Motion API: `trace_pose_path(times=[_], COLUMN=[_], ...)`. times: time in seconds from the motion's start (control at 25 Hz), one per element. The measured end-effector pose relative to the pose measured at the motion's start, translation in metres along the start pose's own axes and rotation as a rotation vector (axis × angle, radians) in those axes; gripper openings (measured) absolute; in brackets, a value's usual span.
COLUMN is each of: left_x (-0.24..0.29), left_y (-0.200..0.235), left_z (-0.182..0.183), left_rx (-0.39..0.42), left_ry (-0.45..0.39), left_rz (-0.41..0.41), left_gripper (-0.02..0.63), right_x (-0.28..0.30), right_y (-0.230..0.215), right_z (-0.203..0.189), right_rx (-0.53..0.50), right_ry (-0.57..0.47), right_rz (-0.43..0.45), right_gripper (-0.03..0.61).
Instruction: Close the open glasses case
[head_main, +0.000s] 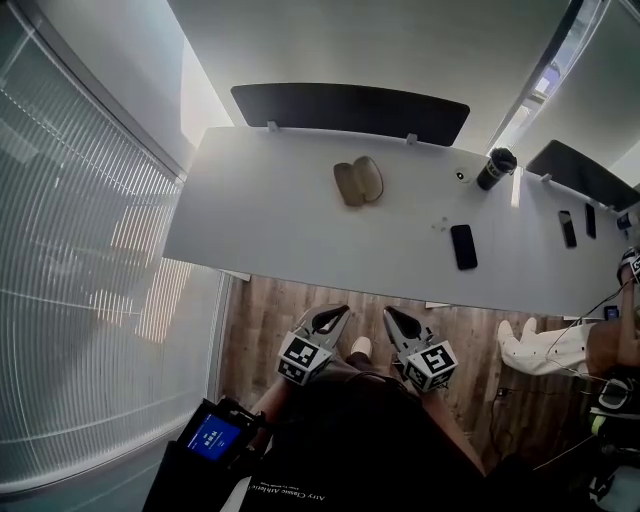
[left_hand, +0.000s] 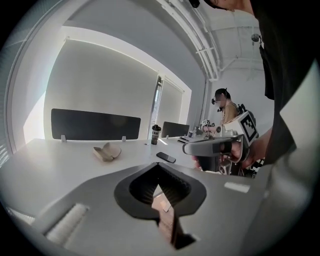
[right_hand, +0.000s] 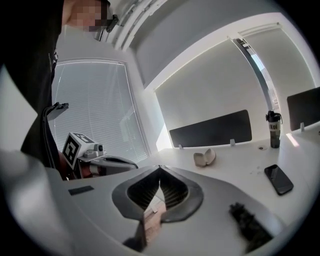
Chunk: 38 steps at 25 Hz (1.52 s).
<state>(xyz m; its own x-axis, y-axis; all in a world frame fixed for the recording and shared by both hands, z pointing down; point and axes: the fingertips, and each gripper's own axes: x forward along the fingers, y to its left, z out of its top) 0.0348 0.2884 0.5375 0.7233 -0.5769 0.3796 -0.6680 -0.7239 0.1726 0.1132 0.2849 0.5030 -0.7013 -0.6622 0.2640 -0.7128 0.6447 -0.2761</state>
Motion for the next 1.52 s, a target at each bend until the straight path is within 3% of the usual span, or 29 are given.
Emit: trace_pose_path(times=[0.24, 0.96, 1.24, 1.52], left_x=[0.010, 0.044, 0.040, 0.044], left_y=[0.032, 0.128, 0.170, 0.199], left_z=[0.012, 0.030, 0.041, 0.037], left_rx=[-0.018, -0.017, -0.060, -0.130], left_ry=[-0.017, 0.013, -0.002, 0.018], left_rz=[0.002, -0.018, 0.000, 0.000], left_gripper=[0.006, 0.006, 0.006, 0.006], right_x=[0.028, 0.110, 0.153, 0.175], right_y=[0.002, -0.034, -0.034, -0.058], right_z=[0.005, 0.045, 0.058, 0.049], right_rx=[-0.022, 0.004, -0.009, 0.027], right_ry=[0.012, 0.023, 0.053, 0.066], right_rz=[0.042, -0.046, -0.033, -0.084], right_gripper=[0.008, 0.007, 0.008, 0.008])
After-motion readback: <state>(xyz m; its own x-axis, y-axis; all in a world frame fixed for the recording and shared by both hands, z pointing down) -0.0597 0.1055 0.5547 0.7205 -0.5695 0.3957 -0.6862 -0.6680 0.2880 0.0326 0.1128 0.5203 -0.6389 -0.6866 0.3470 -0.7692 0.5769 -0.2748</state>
